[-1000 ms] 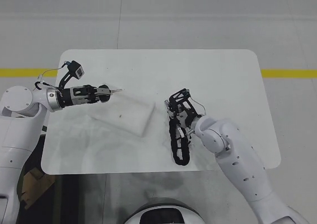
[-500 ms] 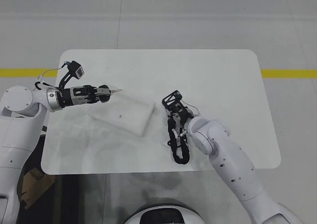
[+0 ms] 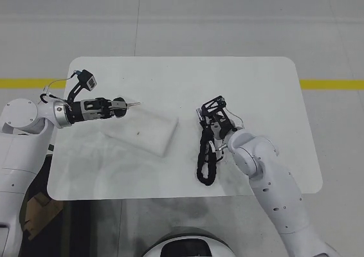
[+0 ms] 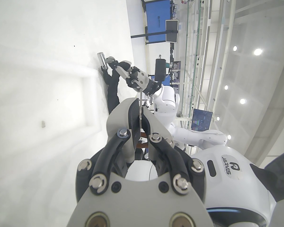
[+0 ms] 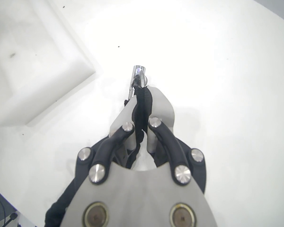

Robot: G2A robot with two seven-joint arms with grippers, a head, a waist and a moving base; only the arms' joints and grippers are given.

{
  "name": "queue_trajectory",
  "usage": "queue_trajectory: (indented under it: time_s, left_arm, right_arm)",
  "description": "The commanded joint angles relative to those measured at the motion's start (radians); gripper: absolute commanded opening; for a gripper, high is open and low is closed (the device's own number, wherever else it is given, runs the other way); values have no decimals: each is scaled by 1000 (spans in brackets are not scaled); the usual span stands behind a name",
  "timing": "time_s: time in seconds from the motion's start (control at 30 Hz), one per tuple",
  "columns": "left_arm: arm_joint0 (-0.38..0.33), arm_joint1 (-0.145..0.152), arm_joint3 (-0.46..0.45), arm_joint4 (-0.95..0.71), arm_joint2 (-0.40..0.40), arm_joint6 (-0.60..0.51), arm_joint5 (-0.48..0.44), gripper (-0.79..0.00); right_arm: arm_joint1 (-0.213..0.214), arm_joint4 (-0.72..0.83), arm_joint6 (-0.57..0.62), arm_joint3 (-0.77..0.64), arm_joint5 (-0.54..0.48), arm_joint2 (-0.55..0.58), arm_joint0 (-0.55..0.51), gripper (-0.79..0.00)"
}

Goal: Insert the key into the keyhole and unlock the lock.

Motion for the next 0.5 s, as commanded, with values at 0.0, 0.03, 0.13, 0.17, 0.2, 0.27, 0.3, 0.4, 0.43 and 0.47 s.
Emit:
queue_trajectory:
  time_s: [0.0,0.03,0.13,0.17,0.2,0.27,0.3,0.4,0.43,0.47]
  left_arm:
    - [0,0,0,0,0,0,0,-785]
    - [0,0,0,0,0,0,0,-785]
    - [0,0,0,0,0,0,0,-785]
    - [0,0,0,0,0,0,0,-785]
    - [0,0,0,0,0,0,0,-785]
    - [0,0,0,0,0,0,0,-785]
    - [0,0,0,0,0,0,0,-785]
    - [0,0,0,0,0,0,0,-785]
    - [0,0,0,0,0,0,0,-785]
    - [0,0,0,0,0,0,0,-785]
  right_arm:
    - [2,-20,5,-29,-15,21,-23,-785]
    - [3,-33,5,-45,-23,23,-35,-785]
    - [2,-90,12,-78,-42,-2,-77,-785]
    - [1,-113,14,-85,-40,-16,-87,-785]
    - [-2,-140,5,-91,-36,-33,-96,-785]
    - [-6,-187,-2,-87,-33,-69,-114,-785]
    - [-9,-206,-3,-84,-32,-86,-120,-785]
    - [-17,-244,7,-67,-38,-123,-132,-785]
    - [-20,-239,16,-65,-42,-129,-136,-634]
    - [-23,-228,25,-69,-52,-132,-140,-573]
